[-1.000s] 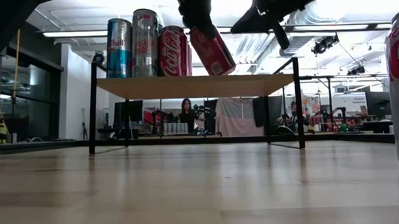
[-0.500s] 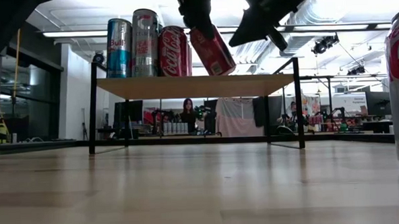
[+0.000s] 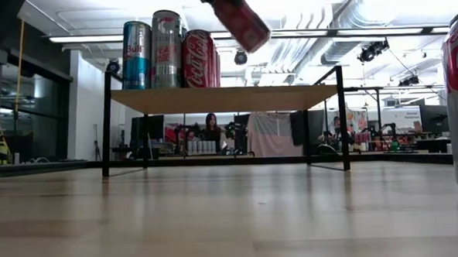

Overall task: Place canned beverage on shelf
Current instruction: Put the red-white soda can aligned with the other red-white soda cans on the shelf

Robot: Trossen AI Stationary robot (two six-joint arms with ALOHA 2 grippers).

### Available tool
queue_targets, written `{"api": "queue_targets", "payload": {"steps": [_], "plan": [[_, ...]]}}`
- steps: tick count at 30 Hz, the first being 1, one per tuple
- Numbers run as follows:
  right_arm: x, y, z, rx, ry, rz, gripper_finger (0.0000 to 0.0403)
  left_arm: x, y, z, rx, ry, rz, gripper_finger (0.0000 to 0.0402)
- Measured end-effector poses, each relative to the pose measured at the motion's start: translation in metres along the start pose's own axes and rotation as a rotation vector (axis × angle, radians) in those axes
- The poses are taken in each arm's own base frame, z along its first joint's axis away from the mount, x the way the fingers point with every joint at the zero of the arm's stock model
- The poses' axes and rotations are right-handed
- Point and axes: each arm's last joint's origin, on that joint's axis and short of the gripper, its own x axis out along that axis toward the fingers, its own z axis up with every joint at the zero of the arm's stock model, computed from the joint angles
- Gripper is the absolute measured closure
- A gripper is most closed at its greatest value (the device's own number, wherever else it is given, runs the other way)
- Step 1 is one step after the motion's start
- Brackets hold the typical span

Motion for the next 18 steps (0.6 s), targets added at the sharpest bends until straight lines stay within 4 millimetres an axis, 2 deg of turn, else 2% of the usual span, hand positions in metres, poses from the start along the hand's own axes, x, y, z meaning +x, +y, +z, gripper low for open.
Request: {"api": "queue_targets", "payload": {"steps": [4, 11, 15, 18], "plan": [[-0.002, 0.005, 0.025, -0.088, 0.085, 0.022, 0.0266, -0.013, 0.002, 0.002, -0.006, -0.054, 0.005, 0.019], [0.018, 0.012, 0.057, -0.202, 0.309, 0.002, 0.0077, -0.019, 0.002, 0.001, -0.041, -0.067, 0.003, 0.019], [0.035, 0.015, 0.062, -0.287, 0.486, 0.007, 0.0015, -0.019, 0.002, 0.001, -0.05, -0.068, 0.004, 0.019], [0.049, 0.017, 0.065, -0.358, 0.54, 0.023, 0.0008, -0.019, 0.002, 0.001, -0.051, -0.069, 0.003, 0.019]]}}
